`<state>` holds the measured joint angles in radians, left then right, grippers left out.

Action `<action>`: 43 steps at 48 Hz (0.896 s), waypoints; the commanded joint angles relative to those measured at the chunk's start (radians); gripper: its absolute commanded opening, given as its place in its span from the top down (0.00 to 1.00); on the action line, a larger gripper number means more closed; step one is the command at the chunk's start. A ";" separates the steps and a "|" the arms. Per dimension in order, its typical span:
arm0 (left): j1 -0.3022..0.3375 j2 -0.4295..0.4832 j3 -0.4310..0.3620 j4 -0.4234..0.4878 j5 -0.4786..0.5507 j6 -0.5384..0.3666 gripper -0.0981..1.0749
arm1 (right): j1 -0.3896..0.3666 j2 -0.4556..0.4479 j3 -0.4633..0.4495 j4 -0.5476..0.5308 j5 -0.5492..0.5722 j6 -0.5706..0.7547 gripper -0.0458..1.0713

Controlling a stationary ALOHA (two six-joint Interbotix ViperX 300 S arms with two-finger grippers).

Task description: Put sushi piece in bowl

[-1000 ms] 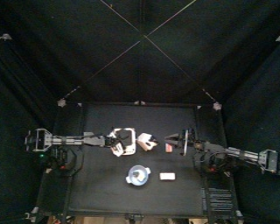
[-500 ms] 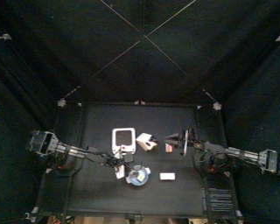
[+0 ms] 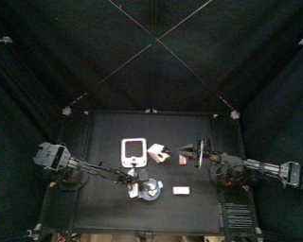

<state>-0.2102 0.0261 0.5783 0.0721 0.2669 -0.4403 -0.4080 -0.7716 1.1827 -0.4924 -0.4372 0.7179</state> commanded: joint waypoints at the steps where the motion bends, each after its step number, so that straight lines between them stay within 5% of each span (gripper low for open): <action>1: -0.003 -0.008 -0.025 -0.003 -0.002 0.002 0.27 | -0.003 0.002 -0.011 0.003 -0.006 0.002 0.35; 11: -0.003 -0.009 -0.021 -0.006 0.000 0.002 0.18 | -0.002 0.002 -0.009 0.003 -0.006 0.002 0.35; 43: 0.005 -0.023 -0.021 -0.008 0.008 -0.003 0.18 | -0.002 0.000 -0.009 0.003 -0.006 0.002 0.35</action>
<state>-0.2086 0.0261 0.5783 0.0644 0.2777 -0.4433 -0.4080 -0.7716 1.1827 -0.4924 -0.4372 0.7179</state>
